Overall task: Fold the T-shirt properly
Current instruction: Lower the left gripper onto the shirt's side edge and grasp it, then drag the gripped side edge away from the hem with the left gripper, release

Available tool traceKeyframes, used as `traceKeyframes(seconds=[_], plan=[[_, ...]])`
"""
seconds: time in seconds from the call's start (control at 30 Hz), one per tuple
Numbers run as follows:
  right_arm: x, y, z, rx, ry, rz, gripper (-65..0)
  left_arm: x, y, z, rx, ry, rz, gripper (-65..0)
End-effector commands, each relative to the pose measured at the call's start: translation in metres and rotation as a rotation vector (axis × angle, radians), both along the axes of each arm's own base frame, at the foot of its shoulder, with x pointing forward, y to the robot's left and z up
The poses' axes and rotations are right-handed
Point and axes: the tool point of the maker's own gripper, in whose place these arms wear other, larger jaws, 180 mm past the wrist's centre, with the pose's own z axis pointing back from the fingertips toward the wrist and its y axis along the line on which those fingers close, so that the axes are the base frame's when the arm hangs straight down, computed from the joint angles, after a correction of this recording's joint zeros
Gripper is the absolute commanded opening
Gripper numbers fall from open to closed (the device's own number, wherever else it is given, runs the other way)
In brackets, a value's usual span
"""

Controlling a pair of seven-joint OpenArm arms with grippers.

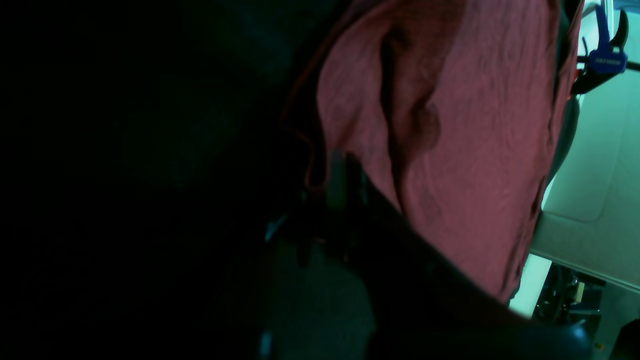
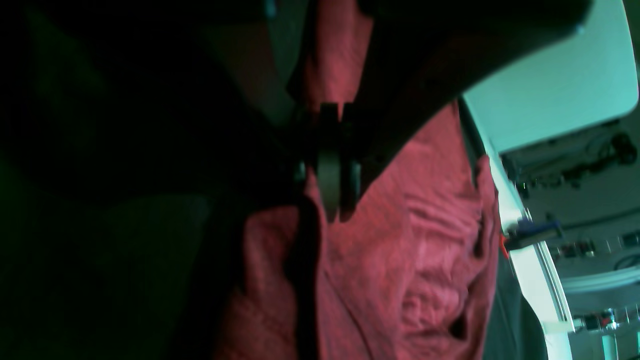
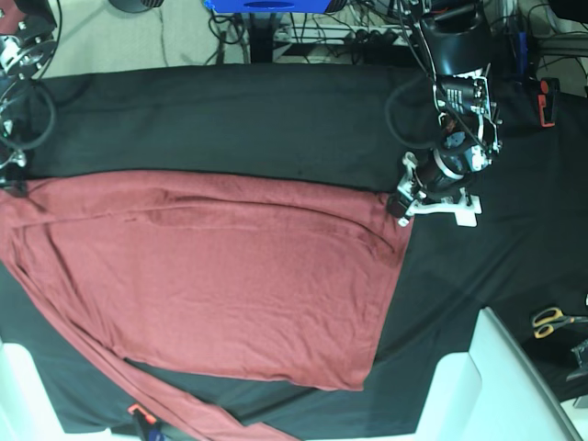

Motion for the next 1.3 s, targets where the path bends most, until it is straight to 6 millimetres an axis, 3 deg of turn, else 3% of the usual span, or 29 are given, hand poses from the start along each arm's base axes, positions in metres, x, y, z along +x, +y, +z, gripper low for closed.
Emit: traceKeyframes(seconds=[0.0, 0.17, 0.27, 0.47, 0.63, 0.73, 0.87, 1.07, 1.27], plan=[[0.01, -0.019, 0.019, -0.035, -0.046, -0.01, -64.7, 0.005, 0.006, 0.011, 0.015, -0.039, -0.002, -65.0], [0.009, -0.033, 0.038, -0.115, -0.069, -0.001, -64.8, -0.018, 0.015, 0.022, 0.071, -0.06, -0.011, -65.0], [0.006, -0.029, 0.039, -0.113, -0.066, 0.024, -64.8, -0.03, 0.018, 0.029, 0.1, -0.07, -0.02, -65.0], [0.004, -0.034, 0.057, -0.159, -0.074, 0.073, -64.8, -0.046, 0.007, 0.043, 0.081, -0.067, -0.083, -65.0], [-0.006, -0.032, 0.054, -0.153, -0.05, 0.094, -64.8, -0.062, 0.009, 0.051, 0.065, -0.081, -0.078, -65.0], [-0.025, -0.04, 0.049, -0.138, -0.031, 0.061, -64.8, -0.073, 0.009, 0.048, 0.072, -0.062, -0.081, -65.0], [-0.038, -0.035, 0.044, -0.088, -0.011, 0.084, -64.8, -0.084, 0.013, 0.047, 0.088, -0.047, -0.09, -65.0], [-0.05, -0.042, 0.056, -0.147, 0.008, 0.112, -64.8, -0.098, 0.026, 0.056, 0.123, -0.047, -0.066, -65.0], [-0.066, -0.043, 0.05, -0.148, 0.04, 0.115, -64.8, -0.119, 0.028, 0.057, 0.143, -0.023, -0.075, -65.0]])
